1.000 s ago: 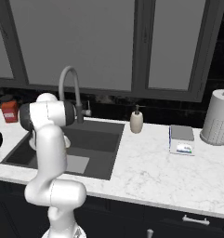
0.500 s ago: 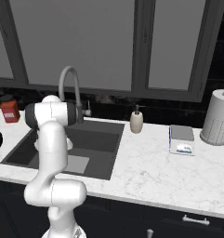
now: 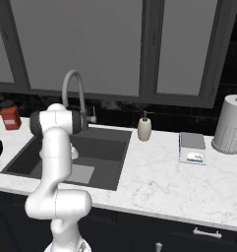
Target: Pick the lemon wedge from the sink and place it in the bowl. Then pick the bowl and place it in the microwave. Then close the microwave door and press the start button.
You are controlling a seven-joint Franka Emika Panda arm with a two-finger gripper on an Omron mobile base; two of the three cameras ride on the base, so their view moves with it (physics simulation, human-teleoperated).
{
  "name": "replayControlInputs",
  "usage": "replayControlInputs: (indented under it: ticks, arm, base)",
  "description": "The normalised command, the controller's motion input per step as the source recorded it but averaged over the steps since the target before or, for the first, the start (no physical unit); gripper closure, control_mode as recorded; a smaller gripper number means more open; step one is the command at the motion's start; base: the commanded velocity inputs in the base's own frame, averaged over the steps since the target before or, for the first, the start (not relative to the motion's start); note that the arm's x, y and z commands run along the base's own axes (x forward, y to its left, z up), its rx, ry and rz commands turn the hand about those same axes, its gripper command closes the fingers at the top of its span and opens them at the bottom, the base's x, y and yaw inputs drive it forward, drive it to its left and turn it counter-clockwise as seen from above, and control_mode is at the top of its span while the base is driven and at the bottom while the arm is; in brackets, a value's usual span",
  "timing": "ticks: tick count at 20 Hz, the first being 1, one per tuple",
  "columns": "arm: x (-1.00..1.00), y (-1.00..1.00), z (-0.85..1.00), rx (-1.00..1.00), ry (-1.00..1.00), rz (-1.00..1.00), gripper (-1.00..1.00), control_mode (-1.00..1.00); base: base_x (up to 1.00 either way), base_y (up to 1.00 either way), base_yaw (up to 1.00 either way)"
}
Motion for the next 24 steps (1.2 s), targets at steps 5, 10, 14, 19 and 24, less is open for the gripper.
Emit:
replayControlInputs:
  ticks: [5, 10, 14, 19, 24]
  arm:
    - [0.06, 0.0, -0.24, 0.0, 0.0, 0.0, -1.0, -1.0]
    - [-0.03, 0.0, -0.23, 0.0, 0.0, 0.0, -1.0, -1.0]
    - [-0.15, 0.0, -0.22, 0.0, 0.0, 0.0, 1.0, -1.0]
    - [-0.22, 0.0, -0.17, 0.0, -0.03, 0.0, 1.0, -1.0]
    - [-0.26, 0.0, -0.04, 0.0, -0.06, 0.0, 1.0, -1.0]
  base:
    - [0.0, 0.0, 0.0]
    - [0.0, 0.0, 0.0]
    - [0.0, 0.0, 0.0]
    - [0.0, 0.0, 0.0]
    - [0.0, 0.0, 0.0]
